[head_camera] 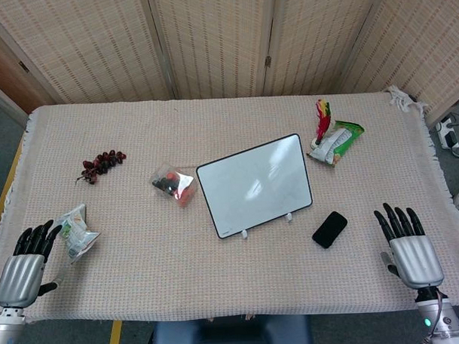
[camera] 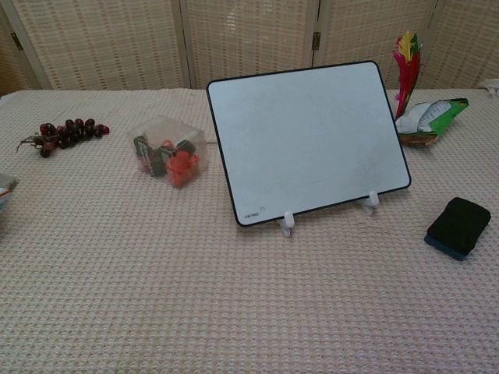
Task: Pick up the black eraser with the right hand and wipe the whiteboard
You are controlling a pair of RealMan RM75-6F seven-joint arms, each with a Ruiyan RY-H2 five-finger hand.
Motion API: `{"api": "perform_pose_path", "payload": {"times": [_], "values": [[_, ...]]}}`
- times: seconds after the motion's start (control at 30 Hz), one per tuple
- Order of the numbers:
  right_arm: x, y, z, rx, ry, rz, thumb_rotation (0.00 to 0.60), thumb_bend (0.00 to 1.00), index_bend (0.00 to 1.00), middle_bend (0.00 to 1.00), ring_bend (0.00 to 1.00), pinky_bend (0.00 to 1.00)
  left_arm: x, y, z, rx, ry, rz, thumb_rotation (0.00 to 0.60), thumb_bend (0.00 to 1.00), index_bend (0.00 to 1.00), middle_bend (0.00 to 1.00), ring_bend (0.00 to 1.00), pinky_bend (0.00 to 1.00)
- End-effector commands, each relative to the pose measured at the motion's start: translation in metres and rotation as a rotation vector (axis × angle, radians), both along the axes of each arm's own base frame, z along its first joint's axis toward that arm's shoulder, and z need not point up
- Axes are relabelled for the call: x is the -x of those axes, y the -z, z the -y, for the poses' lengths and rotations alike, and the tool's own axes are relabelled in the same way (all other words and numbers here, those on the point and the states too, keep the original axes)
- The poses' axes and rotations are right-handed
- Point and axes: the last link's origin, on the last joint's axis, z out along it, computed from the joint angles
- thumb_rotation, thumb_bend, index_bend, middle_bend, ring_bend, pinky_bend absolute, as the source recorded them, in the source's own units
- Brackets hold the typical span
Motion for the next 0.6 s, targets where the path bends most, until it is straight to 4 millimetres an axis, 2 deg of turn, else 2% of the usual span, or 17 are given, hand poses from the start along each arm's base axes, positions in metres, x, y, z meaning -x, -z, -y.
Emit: {"api": "perform_pose_path", "payload": {"times": [0.03,0.27,0.43,0.6], "values": [[0.0,0.002,0.001,-0.01,0.001,0.0,0.6,0.37,0.0,0.0,0.0,0.0,0.001,0.001,0.0,0.004,-0.003,-0.003,0.6,0.34,0.0,0.02,0.0,0.0],[-0.003,0.014,0.015,-0.13,-0.032,-0.096,0.6,0.37,0.0,0.0,0.0,0.0,0.003,0.0,-0.004,0.005,-0.016,0.005,0.6,0.34,0.0,0.01,0.0,0.0],[-0.015,0.017,0.024,-0.161,-0.037,-0.19,0.6,0.37,0.0,0.0,0.0,0.0,0.003,-0.001,-0.002,0.004,-0.014,0.002,0.6,0.34,0.0,0.01,0.0,0.0],[-0.021,0.029,0.04,-0.24,-0.037,-0.223,0.6,0.37,0.0,0.0,0.0,0.0,0.004,-0.003,0.0,-0.006,-0.022,0.007,0.6,0.34,0.0,0.01,0.0,0.0]]}}
